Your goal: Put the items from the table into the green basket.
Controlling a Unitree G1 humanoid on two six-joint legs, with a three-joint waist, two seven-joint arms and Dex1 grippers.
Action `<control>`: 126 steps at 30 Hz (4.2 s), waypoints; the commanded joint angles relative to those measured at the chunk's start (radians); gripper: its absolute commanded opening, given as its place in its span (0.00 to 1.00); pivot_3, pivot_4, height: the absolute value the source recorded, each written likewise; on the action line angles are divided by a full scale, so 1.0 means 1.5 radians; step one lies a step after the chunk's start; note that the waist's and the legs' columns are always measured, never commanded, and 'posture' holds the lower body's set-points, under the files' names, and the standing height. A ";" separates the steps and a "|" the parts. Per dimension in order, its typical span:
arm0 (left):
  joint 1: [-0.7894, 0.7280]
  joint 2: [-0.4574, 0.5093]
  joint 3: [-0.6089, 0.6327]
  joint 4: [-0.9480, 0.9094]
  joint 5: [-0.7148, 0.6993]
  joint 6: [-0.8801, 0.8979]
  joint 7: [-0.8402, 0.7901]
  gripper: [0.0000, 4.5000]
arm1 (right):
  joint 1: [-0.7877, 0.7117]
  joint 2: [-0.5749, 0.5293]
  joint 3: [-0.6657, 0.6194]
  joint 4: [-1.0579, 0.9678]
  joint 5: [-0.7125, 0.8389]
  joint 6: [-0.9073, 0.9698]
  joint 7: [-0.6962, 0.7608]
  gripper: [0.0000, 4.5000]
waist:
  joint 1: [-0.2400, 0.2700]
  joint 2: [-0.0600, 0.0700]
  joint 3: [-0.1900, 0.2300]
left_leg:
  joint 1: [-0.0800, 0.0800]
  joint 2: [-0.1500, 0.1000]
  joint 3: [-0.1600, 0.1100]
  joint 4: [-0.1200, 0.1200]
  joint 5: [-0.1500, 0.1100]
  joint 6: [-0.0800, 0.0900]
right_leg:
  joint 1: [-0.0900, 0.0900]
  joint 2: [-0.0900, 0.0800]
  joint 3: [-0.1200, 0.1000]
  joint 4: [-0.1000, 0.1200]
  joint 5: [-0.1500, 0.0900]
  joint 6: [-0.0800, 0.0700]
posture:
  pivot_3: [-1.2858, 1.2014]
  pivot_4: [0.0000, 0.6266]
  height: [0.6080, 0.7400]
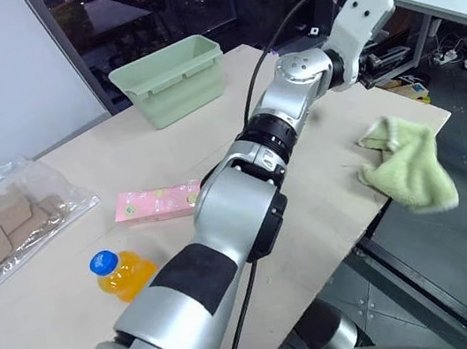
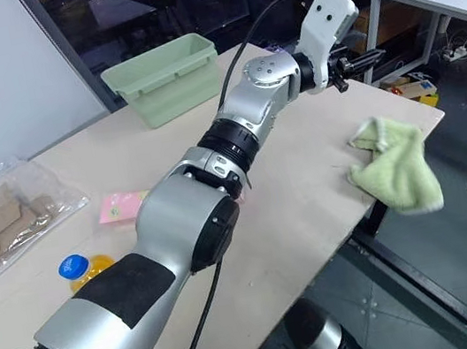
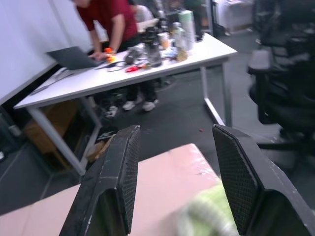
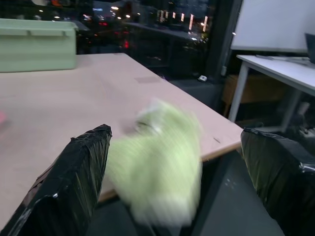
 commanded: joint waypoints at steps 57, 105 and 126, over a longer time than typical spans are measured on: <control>0.579 0.573 0.091 -0.887 -0.226 0.501 -0.195 0.53 | -0.399 -0.203 0.368 0.218 -0.121 0.064 0.131 1.00 | 0.434 0.011 -0.007 | -0.026 -0.004 -0.001 0.012 0.002 0.004 | -0.030 0.002 0.002 0.015 0.005 -0.003 | 0.45 0.00 1.00; 0.110 0.121 -0.384 0.099 0.431 -0.172 -0.270 0.70 | -0.107 -0.108 0.213 -0.044 -0.069 0.137 -0.024 1.00 | 0.124 0.011 -0.008 | -0.024 -0.002 -0.003 0.012 0.001 0.005 | -0.027 0.005 0.005 0.012 0.003 0.003 | 0.29 0.01 1.00; 0.069 0.137 -0.255 0.089 0.379 -0.139 -0.271 0.57 | -0.163 -0.131 0.238 -0.006 -0.078 0.141 0.001 1.00 | 0.123 0.005 -0.004 | -0.015 -0.002 -0.003 0.011 0.000 0.002 | -0.018 0.003 0.004 0.012 0.002 0.004 | 0.32 0.00 1.00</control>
